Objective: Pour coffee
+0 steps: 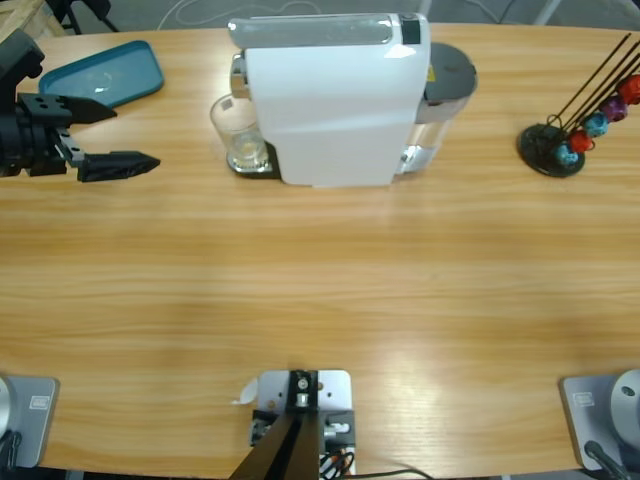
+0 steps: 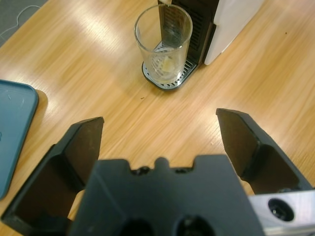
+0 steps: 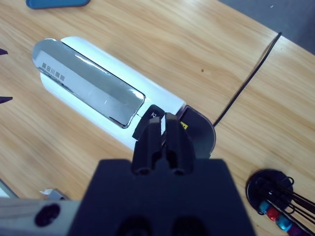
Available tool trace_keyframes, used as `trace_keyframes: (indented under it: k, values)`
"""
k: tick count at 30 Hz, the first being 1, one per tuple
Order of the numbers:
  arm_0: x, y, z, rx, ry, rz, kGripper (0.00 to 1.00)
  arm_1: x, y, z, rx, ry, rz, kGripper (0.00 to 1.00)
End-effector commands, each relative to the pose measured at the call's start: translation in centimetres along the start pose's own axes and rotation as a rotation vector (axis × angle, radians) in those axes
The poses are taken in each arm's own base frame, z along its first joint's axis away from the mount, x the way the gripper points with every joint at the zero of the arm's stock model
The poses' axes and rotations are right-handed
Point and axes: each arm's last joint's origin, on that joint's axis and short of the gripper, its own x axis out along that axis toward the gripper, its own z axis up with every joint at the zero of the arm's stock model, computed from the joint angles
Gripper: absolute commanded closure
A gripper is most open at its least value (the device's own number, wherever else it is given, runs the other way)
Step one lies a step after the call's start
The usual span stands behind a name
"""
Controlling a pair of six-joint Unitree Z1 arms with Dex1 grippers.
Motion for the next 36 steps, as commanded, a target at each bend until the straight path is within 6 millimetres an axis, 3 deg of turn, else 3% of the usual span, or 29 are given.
trace_keyframes:
  k: [1, 16, 36]
  values:
    - [0.9, -0.1, -0.2, -0.011, 0.026, -0.003, 0.0, 3.9, -0.1, 0.6, 0.01, 0.065, 0.058, 1.0]
    - [2.2, -0.2, -0.7, -0.013, 0.075, -0.027, 0.0, 4.3, 0.5, 0.2, 0.004, 0.088, 0.079, 1.0]
    - [2.6, -0.2, -0.4, -0.038, 0.085, -0.004, 0.0, 5.6, 0.4, -0.4, 0.009, 0.123, 0.092, 1.0]
